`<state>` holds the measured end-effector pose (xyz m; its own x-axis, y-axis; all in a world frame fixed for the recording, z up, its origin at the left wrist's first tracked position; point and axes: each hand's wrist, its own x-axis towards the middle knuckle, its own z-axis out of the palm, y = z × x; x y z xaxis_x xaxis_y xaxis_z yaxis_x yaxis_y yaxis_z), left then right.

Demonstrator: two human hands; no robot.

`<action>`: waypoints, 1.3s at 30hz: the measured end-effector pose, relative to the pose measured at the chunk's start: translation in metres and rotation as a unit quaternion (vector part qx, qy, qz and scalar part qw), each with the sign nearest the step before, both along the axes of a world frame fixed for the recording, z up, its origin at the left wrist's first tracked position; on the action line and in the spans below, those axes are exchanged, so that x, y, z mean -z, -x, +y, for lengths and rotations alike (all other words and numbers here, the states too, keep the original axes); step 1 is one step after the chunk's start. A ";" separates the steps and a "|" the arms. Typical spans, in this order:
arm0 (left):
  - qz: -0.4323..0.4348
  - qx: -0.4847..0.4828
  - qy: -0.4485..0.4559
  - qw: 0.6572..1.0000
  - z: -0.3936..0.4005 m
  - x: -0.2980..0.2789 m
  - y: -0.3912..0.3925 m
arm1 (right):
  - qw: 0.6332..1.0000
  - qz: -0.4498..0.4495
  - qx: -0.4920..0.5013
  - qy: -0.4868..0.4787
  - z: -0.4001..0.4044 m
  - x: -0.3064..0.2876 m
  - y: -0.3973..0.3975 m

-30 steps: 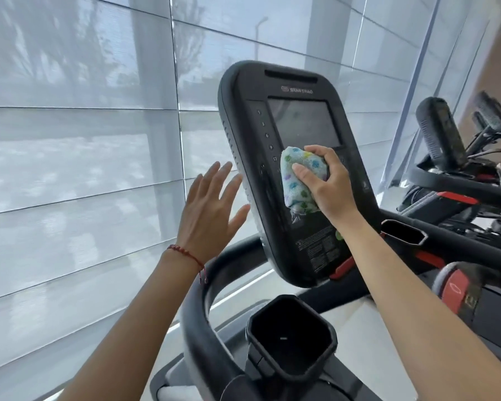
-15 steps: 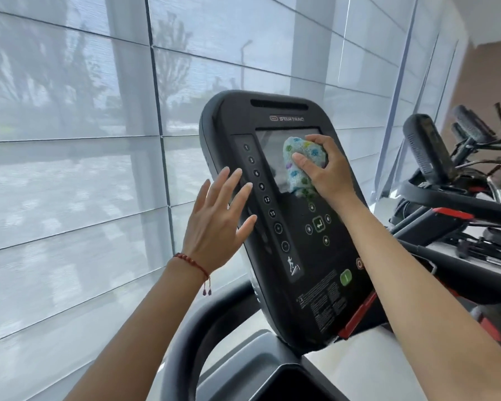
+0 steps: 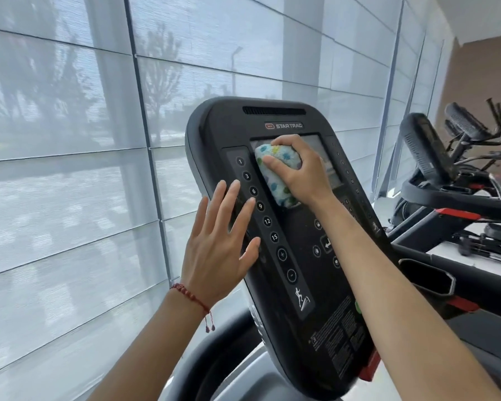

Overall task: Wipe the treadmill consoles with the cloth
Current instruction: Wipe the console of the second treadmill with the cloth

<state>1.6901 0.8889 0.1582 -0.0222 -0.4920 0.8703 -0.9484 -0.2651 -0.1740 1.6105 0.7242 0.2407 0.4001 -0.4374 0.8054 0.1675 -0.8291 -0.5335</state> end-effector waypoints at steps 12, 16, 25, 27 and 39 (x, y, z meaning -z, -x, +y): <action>-0.018 0.017 0.017 1.000 -0.008 0.001 -0.005 | 0.993 -0.006 0.096 -0.070 -0.093 -0.010 0.004; -0.020 0.018 0.007 1.000 -0.009 -0.001 -0.006 | 0.985 -0.011 0.128 -0.113 -0.109 -0.015 0.004; -0.010 0.018 0.001 1.000 -0.010 0.001 -0.004 | 0.995 -0.008 0.048 -0.083 -0.043 -0.017 -0.009; -0.009 0.019 0.003 1.000 -0.010 0.000 -0.003 | 0.999 -0.012 0.000 -0.047 -0.024 -0.015 -0.013; 0.000 0.036 0.028 0.999 -0.010 0.002 -0.001 | 0.997 -0.007 0.073 -0.039 -0.094 -0.019 -0.005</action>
<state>1.6906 0.8785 0.1563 -0.0556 -0.4396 0.8965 -0.9655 -0.2051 -0.1605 1.6156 0.6298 0.2596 0.3162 -0.5523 0.7713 0.0559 -0.8008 -0.5963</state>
